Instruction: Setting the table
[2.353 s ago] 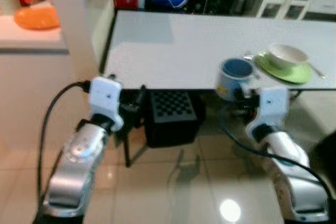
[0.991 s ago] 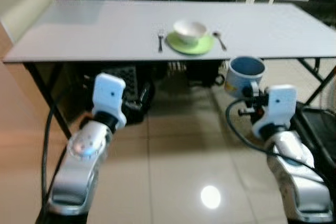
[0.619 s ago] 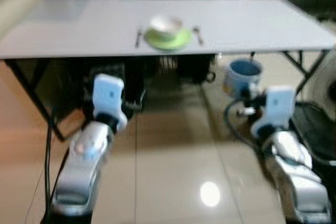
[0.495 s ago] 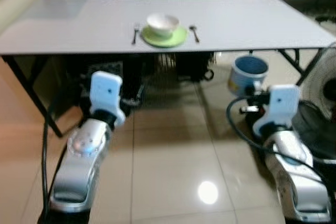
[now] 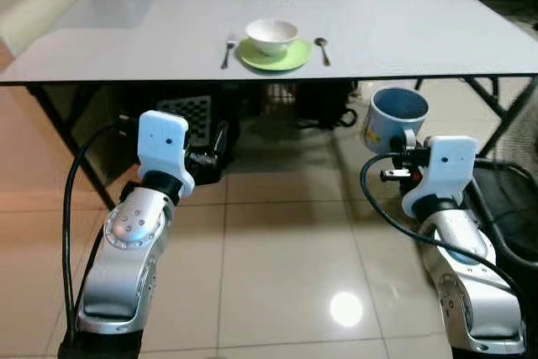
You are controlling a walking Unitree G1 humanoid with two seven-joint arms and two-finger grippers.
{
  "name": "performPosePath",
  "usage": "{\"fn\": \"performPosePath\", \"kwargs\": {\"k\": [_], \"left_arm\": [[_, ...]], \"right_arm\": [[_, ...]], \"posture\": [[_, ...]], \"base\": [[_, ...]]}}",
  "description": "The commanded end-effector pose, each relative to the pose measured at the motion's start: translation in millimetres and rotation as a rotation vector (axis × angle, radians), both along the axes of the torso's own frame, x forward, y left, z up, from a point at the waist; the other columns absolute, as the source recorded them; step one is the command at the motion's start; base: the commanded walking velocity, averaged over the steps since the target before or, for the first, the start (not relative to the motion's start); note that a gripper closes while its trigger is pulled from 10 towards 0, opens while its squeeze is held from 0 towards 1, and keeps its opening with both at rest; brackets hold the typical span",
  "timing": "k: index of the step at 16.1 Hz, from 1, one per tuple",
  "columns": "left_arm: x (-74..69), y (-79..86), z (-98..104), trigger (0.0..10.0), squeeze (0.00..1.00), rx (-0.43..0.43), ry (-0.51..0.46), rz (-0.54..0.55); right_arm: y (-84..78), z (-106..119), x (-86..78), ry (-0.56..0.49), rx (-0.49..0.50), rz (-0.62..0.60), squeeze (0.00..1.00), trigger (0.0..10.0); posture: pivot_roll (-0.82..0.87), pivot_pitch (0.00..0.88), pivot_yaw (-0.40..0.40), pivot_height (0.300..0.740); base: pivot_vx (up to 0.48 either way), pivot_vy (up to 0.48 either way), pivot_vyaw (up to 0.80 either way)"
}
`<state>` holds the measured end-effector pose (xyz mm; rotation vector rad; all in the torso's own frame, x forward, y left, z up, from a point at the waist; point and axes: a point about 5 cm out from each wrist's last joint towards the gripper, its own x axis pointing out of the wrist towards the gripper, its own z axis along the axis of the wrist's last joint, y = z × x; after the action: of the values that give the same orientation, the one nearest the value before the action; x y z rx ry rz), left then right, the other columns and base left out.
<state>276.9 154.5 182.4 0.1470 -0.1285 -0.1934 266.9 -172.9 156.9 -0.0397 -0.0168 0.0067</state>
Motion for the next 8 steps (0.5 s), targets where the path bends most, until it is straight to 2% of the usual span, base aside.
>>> {"fn": "performPosePath", "kwargs": {"k": [1, 8], "left_arm": [[2.0, 0.8, 2.1, 10.0, 0.00, 0.002, -0.008, 0.000], [2.8, 2.1, 2.2, 10.0, 0.00, -0.002, -0.011, -0.014]], "right_arm": [[0.0, 9.9, 3.1, -0.049, 0.000, -0.006, 0.00, 10.0], [2.5, 10.5, 4.0, -0.059, 0.007, -0.003, 0.00, 10.0]], "posture": [[0.08, 0.000, -0.008, 0.740], [0.08, 0.000, -0.006, 0.740]], "base": [[0.337, 0.000, 0.00], [0.371, 0.000, 0.00]]}}
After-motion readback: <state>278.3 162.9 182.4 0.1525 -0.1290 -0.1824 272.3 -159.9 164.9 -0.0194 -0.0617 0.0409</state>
